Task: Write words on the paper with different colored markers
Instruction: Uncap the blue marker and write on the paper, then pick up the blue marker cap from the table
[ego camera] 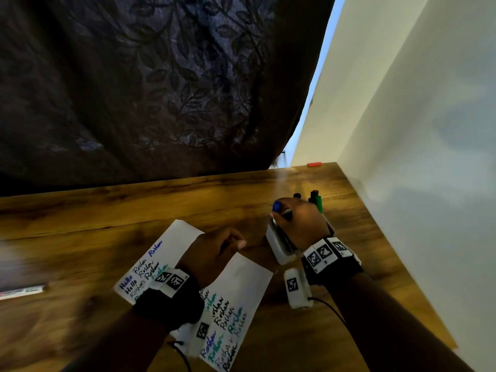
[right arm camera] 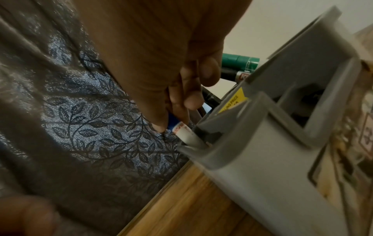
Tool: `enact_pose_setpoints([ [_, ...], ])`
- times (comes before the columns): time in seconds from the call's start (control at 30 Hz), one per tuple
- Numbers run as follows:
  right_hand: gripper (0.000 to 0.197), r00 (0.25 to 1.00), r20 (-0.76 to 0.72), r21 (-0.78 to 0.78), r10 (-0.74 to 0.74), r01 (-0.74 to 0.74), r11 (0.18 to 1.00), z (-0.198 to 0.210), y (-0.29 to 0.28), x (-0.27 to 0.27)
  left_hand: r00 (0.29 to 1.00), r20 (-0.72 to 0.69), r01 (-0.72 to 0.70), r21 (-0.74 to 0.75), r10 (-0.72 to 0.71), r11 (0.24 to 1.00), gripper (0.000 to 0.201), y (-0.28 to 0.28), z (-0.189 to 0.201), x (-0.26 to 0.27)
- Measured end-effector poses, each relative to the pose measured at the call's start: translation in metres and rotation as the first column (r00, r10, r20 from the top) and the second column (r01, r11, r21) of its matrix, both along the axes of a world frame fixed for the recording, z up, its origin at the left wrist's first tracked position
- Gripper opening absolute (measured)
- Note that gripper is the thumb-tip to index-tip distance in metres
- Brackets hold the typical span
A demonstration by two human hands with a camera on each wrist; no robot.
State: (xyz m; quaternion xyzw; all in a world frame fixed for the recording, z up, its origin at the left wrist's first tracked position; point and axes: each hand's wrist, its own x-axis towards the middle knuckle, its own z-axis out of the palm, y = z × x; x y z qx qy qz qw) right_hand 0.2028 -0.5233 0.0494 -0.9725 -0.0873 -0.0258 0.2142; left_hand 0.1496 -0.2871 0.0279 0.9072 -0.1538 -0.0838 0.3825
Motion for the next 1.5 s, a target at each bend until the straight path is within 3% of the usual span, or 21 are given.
enact_pose_setpoints([
  [0.23, 0.05, 0.997, -0.047, 0.099, -0.062, 0.066, 0.993, 0.006, -0.002, -0.002, 1.0, 0.003, -0.012, -0.006, 0.012, 1.0, 0.031, -0.002, -0.001, 0.0],
  [0.4, 0.05, 0.998, -0.012, 0.134, -0.055, 0.056, 0.989, 0.014, -0.001, -0.007, 1.0, -0.003, -0.013, -0.002, 0.013, 1.0, 0.03, -0.001, 0.0, -0.001],
  [0.6, 0.042, 0.992, 0.129, 0.121, 0.006, -0.022, 0.992, 0.033, 0.02, -0.013, 0.998, 0.004, -0.062, -0.008, 0.062, 0.998, 0.026, 0.014, 0.001, -0.004],
  [0.73, 0.037, 0.982, 0.177, 0.164, 0.068, -0.098, 0.982, 0.042, 0.064, -0.013, 0.989, -0.002, -0.147, -0.004, 0.147, 0.989, 0.021, 0.042, 0.003, -0.013],
  [0.87, 0.037, 0.971, 0.088, 0.158, 0.223, -0.235, 0.959, 0.033, 0.125, -0.017, 0.969, -0.014, -0.247, 0.001, 0.247, 0.969, 0.015, 0.087, -0.002, -0.029],
  [1.0, 0.028, 0.907, 0.104, 0.148, 0.409, -0.42, 0.895, 0.017, 0.194, -0.026, 0.937, -0.015, -0.348, 0.024, 0.349, 0.937, 0.018, 0.145, -0.01, -0.05],
  [1.1, 0.023, 0.852, 0.065, 0.172, 0.52, -0.523, 0.835, 0.002, 0.248, -0.031, 0.881, -0.039, -0.471, 0.016, 0.471, 0.882, 0.009, 0.192, -0.02, -0.068],
  [1.27, 0.025, 0.779, -0.08, 0.17, 0.622, -0.604, 0.779, -0.022, 0.34, -0.033, 0.786, -0.021, -0.615, 0.075, 0.617, 0.785, 0.02, 0.257, -0.032, -0.103],
  [1.33, 0.028, 0.752, -0.118, 0.213, 0.649, -0.619, 0.756, -0.03, 0.376, -0.033, 0.744, -0.013, -0.664, 0.086, 0.668, 0.742, 0.009, 0.277, -0.04, -0.115],
  [1.5, 0.041, 0.673, -0.305, 0.084, 0.674, -0.686, 0.723, -0.051, 0.443, -0.03, 0.658, -0.006, -0.747, 0.119, 0.753, 0.654, 0.009, 0.308, -0.057, -0.132],
])
